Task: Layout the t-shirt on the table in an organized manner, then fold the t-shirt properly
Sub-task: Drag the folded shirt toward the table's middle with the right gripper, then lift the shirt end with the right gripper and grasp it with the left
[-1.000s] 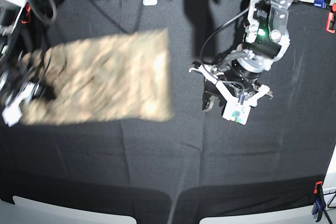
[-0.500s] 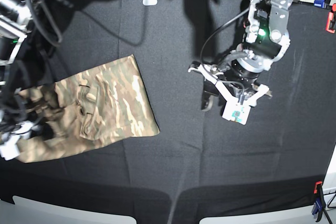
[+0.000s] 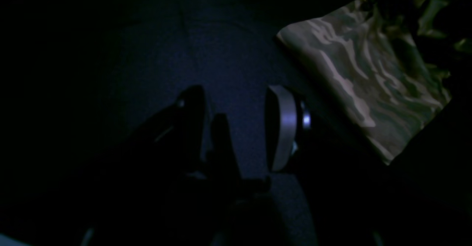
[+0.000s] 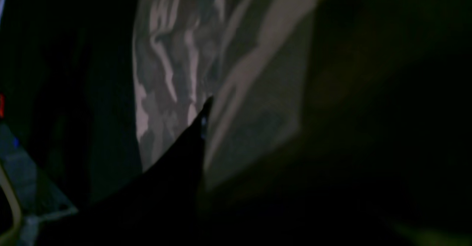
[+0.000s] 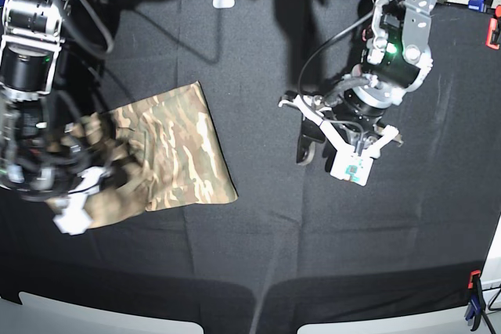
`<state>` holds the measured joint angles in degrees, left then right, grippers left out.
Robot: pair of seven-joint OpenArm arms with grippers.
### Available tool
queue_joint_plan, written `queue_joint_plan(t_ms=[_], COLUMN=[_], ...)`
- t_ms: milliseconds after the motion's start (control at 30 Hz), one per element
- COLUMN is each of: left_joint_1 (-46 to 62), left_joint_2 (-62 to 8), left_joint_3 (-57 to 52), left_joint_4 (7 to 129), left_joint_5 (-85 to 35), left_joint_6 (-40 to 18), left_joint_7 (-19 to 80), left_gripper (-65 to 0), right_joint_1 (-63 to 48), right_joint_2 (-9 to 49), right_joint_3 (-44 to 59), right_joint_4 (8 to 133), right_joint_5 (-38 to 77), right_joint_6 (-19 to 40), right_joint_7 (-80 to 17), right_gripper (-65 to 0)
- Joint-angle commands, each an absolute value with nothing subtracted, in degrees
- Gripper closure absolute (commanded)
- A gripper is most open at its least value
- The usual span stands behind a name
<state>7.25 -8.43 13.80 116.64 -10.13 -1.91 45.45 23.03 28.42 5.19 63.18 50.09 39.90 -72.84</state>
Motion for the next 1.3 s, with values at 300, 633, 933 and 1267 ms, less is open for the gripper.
queue_joint_plan(t_ms=[300, 633, 933, 1267], left_joint_1=[6.52, 6.55, 6.5, 6.5], left_joint_2=[-8.32, -8.32, -8.32, -8.32], left_joint_3=[13.69, 13.72, 13.69, 13.69], left_joint_4=[117.86, 117.86, 117.86, 117.86], left_joint_5=[-10.17, -10.17, -10.15, -10.13], left_joint_6=[-1.98, -2.0, -2.0, -2.17], left_joint_7=[44.62, 45.43, 45.39, 45.39], left_gripper=[-25.0, -25.0, -25.0, -25.0], right_joint_1=[25.1, 28.73, 29.36, 29.36], right_joint_2=[27.92, 25.28, 24.84, 22.09], right_joint_3=[1.32, 1.32, 1.3, 1.3], right_joint_4=[64.34, 64.34, 64.34, 64.34], right_joint_5=[57.23, 57.17, 59.18, 74.35], right_joint_6=[40.0, 40.0, 40.0, 40.0], right_joint_7=[-71.96, -72.07, -72.31, -72.51], right_gripper=[0.0, -34.6, -37.2, -37.2])
